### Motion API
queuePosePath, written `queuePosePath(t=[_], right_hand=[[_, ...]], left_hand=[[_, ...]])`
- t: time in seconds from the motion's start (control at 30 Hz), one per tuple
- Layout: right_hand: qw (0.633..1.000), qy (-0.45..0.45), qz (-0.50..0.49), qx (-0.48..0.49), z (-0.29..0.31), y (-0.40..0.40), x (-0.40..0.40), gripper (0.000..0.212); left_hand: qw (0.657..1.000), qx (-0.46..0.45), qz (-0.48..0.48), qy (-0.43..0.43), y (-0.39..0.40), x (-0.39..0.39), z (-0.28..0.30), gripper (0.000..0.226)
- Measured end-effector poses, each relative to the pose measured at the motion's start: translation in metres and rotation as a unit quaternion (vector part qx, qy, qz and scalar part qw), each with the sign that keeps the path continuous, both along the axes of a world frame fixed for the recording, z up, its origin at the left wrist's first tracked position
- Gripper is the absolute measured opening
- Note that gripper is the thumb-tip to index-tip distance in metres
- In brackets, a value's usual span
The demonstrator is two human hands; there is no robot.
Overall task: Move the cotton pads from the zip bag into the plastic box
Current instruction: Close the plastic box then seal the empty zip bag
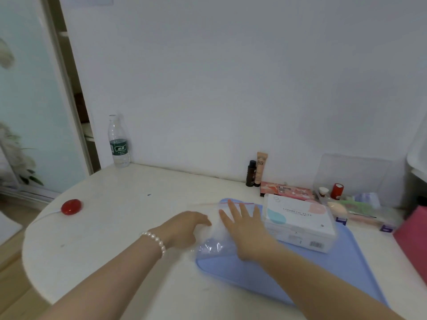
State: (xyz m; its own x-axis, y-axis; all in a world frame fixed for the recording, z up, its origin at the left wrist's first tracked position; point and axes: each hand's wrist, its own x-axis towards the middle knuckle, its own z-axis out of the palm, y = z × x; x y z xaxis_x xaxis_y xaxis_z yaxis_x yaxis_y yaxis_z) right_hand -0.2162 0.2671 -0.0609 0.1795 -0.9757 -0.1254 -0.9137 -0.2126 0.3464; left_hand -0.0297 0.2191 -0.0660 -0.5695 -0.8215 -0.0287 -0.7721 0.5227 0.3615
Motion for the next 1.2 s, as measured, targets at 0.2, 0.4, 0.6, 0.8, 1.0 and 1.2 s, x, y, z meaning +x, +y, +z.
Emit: queuePosePath(t=[0.2, 0.4, 0.6, 0.8, 1.0, 1.2], right_hand=[[0.990, -0.017, 0.057, -0.125, -0.019, 0.013, 0.001, 0.089], [0.921, -0.372, -0.024, -0.112, 0.046, -0.024, -0.026, 0.015], [0.795, -0.604, -0.036, -0.050, 0.112, -0.059, -0.039, 0.011], [0.612, -0.771, -0.163, 0.074, 0.114, -0.065, -0.066, 0.056], [0.590, -0.778, -0.203, 0.074, 0.058, -0.094, -0.066, 0.062], [0.702, -0.665, -0.242, -0.075, 0.047, -0.143, -0.064, 0.063]], left_hand=[[0.992, 0.101, 0.043, 0.059, -0.017, 0.005, -0.005, 0.076], [0.948, 0.213, 0.057, 0.229, -0.024, 0.025, 0.007, 0.069], [0.842, 0.275, 0.087, 0.456, -0.032, 0.015, 0.019, 0.056], [0.770, 0.288, 0.172, 0.544, -0.049, -0.003, 0.035, 0.014], [0.838, 0.185, 0.225, 0.462, -0.095, -0.032, 0.034, 0.011], [0.880, 0.076, 0.287, 0.370, -0.158, -0.057, 0.016, 0.021]])
